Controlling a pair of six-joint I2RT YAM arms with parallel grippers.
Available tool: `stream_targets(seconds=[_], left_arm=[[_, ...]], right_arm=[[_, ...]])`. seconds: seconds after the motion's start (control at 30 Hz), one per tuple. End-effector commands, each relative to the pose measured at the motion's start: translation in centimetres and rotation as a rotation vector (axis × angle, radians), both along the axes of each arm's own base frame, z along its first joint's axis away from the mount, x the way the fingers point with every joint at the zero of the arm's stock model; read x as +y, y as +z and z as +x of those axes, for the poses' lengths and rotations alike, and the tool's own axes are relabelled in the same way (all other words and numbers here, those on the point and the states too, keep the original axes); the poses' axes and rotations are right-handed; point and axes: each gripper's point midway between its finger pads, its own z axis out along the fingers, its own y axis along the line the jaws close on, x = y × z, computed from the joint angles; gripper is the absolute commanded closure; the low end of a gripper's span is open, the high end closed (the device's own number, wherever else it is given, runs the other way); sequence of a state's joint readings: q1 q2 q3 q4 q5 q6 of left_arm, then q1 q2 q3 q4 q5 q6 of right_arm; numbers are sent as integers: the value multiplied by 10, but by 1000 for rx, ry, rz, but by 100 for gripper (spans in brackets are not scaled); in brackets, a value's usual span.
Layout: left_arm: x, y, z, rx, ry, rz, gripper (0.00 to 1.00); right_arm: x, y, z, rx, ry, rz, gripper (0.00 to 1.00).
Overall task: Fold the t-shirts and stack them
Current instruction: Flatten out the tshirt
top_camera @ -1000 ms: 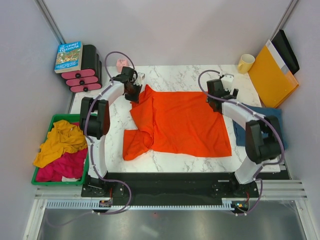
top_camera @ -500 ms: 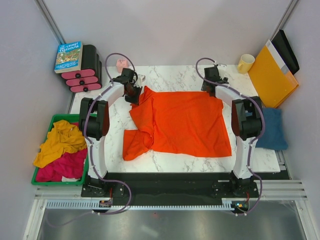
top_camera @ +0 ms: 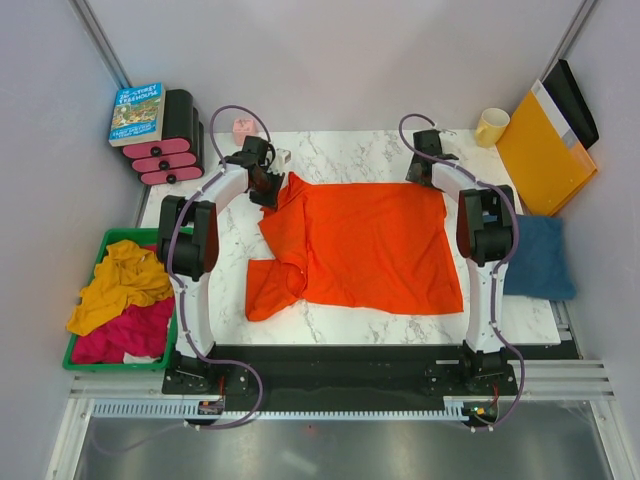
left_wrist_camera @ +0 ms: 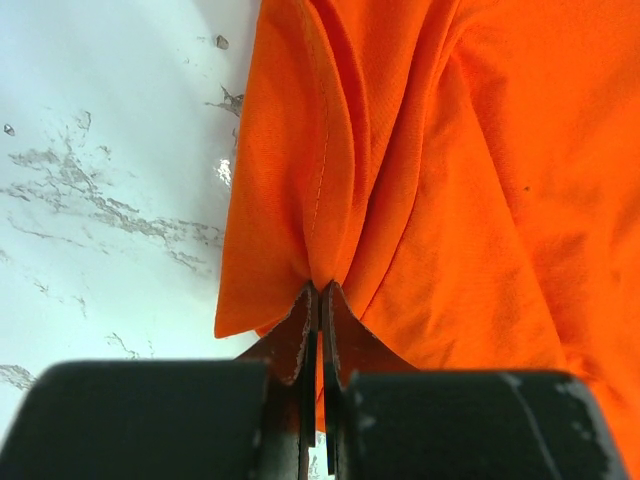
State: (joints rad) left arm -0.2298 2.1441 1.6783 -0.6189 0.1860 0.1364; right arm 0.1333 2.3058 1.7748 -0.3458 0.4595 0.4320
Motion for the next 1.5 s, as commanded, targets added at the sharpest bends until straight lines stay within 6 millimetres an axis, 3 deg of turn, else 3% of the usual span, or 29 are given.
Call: stream_targets(seconds=[0.0,0.1,0.2,0.23,0.33,0.43,0.5,0.53,0.6,0.63,0.7,0.73,0.8,0.83,0.9,0.93,0.97,1.03,1.07,1.1,1.13,1.23,1.27,1.37,1.47], left_arm=[[-4,27,6,-61,-30,-9,98],[-2,27,5,-61,-27,-4,98],[-2,28,5,-61,-22,-7,98],[-2,28,5,-60,-21,-7,98],[-3,30,4,-60,-11,-13,98],[0,38,5,-77,9,-5,98],[5,55,6,-116,29,5,98],[9,64,9,-140,38,6,98],[18,83,11,-177,63,-11,98],[21,104,10,-219,71,-28,98],[32,124,10,-255,94,-47,98],[36,147,8,-301,103,-59,98],[47,167,5,-343,120,-73,98],[51,186,0,-384,123,-80,98],[59,205,-6,-426,124,-83,98],[63,212,-8,-443,131,-79,98],[66,232,-16,-489,135,-84,98],[74,255,-25,-542,140,-92,98],[78,281,-35,-601,147,-98,98],[87,295,-42,-633,171,-108,98],[91,308,-47,-660,181,-116,98],[105,353,-70,-762,203,-113,98],[107,367,-76,-795,200,-105,98],[106,400,-100,-860,198,-116,98],[113,439,-125,-950,218,-130,98]], right_arm=[[4,-11,1,39,-12,49,24],[0,-14,-4,51,-26,60,34],[-1,-17,-7,58,-33,70,53],[-2,-16,-8,58,-39,69,69],[-9,-7,-10,40,-68,42,100],[-19,4,-13,17,-89,-3,100],[-26,28,-15,-33,-111,-1,100],[-29,55,-13,-95,-127,21,100],[-33,80,-15,-165,-131,45,100],[-34,111,-17,-225,-126,48,100],[-34,141,-21,-277,-110,54,100],[-32,172,-25,-334,-91,61,100],[-22,193,-32,-377,-32,91,100],[-17,222,-41,-430,-3,100,100],[2,235,-53,-445,87,83,100],[10,259,-65,-486,116,70,100],[24,264,-74,-484,169,31,100],[27,295,-101,-542,179,-11,100],[33,305,-112,-564,198,-16,100],[30,314,-122,-583,194,-18,100],[24,337,-142,-638,184,-9,100],[32,334,-173,-605,247,30,100],[45,325,-184,-562,288,42,100],[67,325,-214,-535,368,41,100],[65,364,-240,-634,401,37,100]])
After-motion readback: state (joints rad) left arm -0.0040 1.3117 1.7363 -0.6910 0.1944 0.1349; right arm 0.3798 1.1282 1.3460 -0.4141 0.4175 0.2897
